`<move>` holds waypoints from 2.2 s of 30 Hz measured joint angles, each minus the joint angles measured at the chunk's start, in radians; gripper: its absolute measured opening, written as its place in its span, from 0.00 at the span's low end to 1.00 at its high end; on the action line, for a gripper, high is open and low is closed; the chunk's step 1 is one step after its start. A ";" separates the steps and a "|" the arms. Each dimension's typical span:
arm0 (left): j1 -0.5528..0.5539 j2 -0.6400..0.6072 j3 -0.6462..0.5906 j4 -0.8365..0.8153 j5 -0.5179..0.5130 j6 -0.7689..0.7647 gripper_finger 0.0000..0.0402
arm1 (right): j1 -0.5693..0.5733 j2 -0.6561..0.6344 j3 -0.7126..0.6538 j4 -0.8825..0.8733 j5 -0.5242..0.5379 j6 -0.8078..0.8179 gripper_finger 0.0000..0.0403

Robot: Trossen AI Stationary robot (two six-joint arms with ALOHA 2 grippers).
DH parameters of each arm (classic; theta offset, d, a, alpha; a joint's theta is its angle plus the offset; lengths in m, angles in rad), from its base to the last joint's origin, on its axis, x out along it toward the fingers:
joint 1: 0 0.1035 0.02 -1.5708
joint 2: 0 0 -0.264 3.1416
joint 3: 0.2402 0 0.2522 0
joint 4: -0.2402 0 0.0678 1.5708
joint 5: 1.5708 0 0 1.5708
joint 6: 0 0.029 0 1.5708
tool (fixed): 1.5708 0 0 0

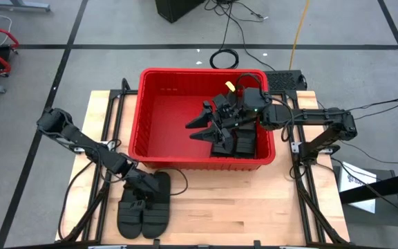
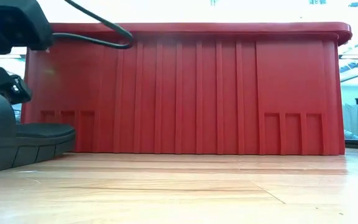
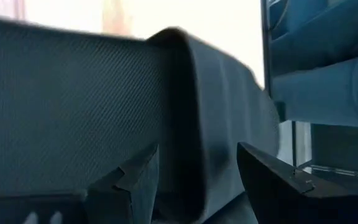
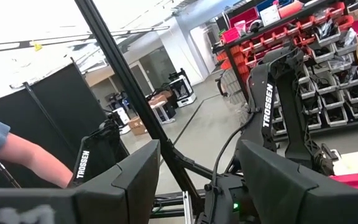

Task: Pick and place slides into bin
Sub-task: Put the black slide into the red bin

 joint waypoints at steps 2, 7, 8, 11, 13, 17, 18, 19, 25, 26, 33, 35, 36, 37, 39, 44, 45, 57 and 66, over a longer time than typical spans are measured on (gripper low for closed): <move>0.000 0.000 -0.010 0.016 -0.005 -0.008 0.52 | 0.000 0.000 0.000 0.000 0.000 0.000 0.52; 0.001 0.000 -0.015 0.059 0.017 -0.021 0.52 | 0.000 0.000 0.000 0.000 0.000 0.000 0.52; 0.000 0.000 -0.015 0.074 0.020 -0.024 0.52 | 0.000 0.000 0.000 0.000 0.000 0.000 0.52; -0.007 0.000 -0.015 0.108 0.021 -0.040 0.52 | 0.000 0.000 0.000 0.000 0.000 0.000 0.52; -0.017 0.000 -0.015 0.119 0.020 -0.046 0.52 | 0.000 0.000 0.000 0.000 0.000 0.000 0.52; -0.039 0.008 -0.015 0.114 0.020 -0.061 0.52 | 0.000 0.000 0.000 0.000 0.000 0.000 0.52; -0.045 0.012 -0.015 0.113 0.020 -0.068 0.52 | 0.000 0.000 0.000 0.000 0.000 0.000 0.52; -0.052 0.020 -0.015 0.115 0.020 -0.073 0.52 | 0.000 0.000 0.000 0.000 0.000 0.000 0.52; -0.077 0.061 -0.015 0.131 0.020 -0.086 0.51 | 0.000 0.000 0.000 0.000 0.000 0.000 0.52; -0.078 0.066 -0.015 0.142 0.020 -0.082 0.49 | 0.000 0.000 0.000 0.000 0.000 0.000 0.52; -0.078 0.070 -0.015 0.192 0.020 -0.048 0.25 | 0.000 0.000 0.000 0.000 -0.001 0.000 0.52; -0.078 0.070 -0.015 0.194 0.020 -0.048 0.16 | 0.000 0.000 0.000 0.000 0.000 0.000 0.52; -0.078 0.070 -0.015 0.195 0.020 -0.049 0.12 | 0.000 0.000 0.000 0.000 0.000 0.000 0.52; -0.078 0.070 -0.015 0.196 0.020 -0.051 0.08 | 0.000 0.000 0.000 0.000 0.000 0.000 0.52; -0.077 0.070 -0.014 0.197 0.022 -0.054 0.03 | 0.000 0.000 0.000 0.000 0.000 0.000 0.52; -0.077 0.070 -0.014 0.210 0.028 -0.079 0.04 | 0.000 0.000 0.000 0.000 0.002 0.000 0.52; -0.077 0.070 -0.014 0.219 0.032 -0.080 0.05 | 0.000 0.000 0.000 0.000 0.002 0.000 0.52; -0.076 0.044 -0.014 0.343 0.125 -0.158 0.01 | 0.000 0.000 0.000 0.000 0.003 0.000 0.52; -0.066 -0.051 -0.014 0.437 0.135 -0.206 0.01 | 0.000 0.000 0.000 0.151 0.000 0.032 0.52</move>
